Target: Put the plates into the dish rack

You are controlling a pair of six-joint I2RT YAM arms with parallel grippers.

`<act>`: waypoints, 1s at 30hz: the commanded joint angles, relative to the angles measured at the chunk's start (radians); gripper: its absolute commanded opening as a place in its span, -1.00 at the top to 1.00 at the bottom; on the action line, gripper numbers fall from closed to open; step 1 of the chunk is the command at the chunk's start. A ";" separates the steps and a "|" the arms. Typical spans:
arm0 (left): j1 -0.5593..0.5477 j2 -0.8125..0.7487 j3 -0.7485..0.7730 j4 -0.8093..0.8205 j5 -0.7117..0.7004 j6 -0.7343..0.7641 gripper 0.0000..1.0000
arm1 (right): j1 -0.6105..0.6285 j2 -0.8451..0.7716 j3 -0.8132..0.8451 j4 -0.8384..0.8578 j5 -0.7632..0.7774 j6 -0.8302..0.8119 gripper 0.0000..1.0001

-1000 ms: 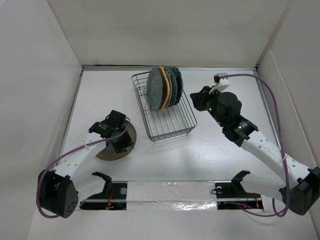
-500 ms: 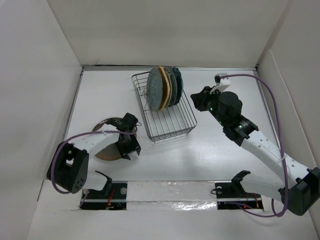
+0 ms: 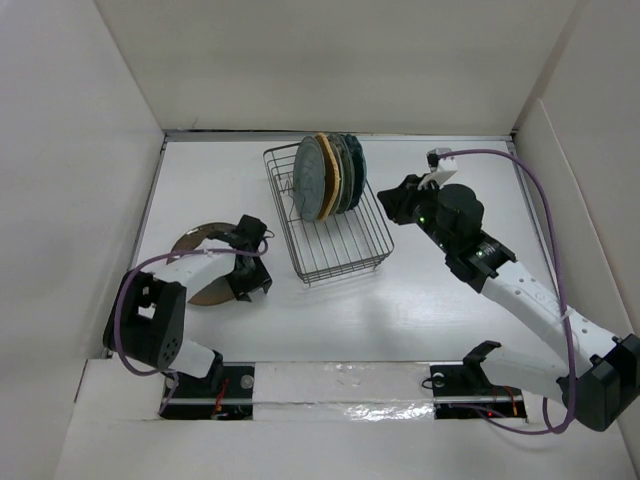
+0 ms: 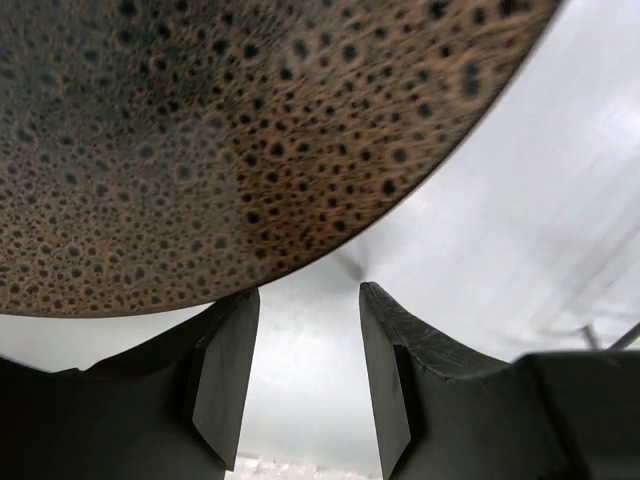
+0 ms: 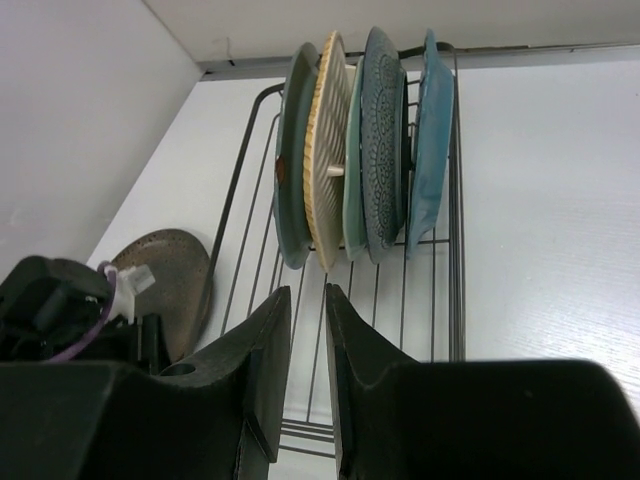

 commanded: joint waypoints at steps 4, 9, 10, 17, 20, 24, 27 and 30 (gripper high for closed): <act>0.034 0.161 0.197 0.105 -0.137 0.148 0.16 | 0.013 -0.009 -0.002 0.076 -0.049 0.014 0.47; 0.034 0.276 0.443 0.107 -0.183 0.197 0.14 | 0.023 -0.015 -0.015 0.063 -0.028 0.010 0.46; 0.044 0.287 0.476 0.101 -0.183 0.216 0.14 | 0.023 -0.017 -0.022 0.066 -0.026 0.010 0.46; 0.045 0.103 0.555 0.064 -0.221 0.212 0.18 | 0.042 -0.001 -0.024 0.078 -0.049 0.014 0.46; 0.142 -0.062 0.444 0.061 -0.245 0.158 0.20 | 0.042 -0.009 -0.032 0.087 -0.051 0.017 0.46; 0.411 -0.248 0.284 0.001 -0.089 0.070 0.20 | 0.042 0.009 -0.023 0.075 -0.031 0.008 0.46; 0.552 -0.280 0.254 -0.106 -0.188 0.107 0.10 | 0.042 0.020 -0.012 0.072 -0.145 0.005 0.46; 0.590 -0.305 0.207 -0.214 -0.290 0.060 -0.14 | 0.033 0.029 -0.029 0.080 -0.137 0.010 0.46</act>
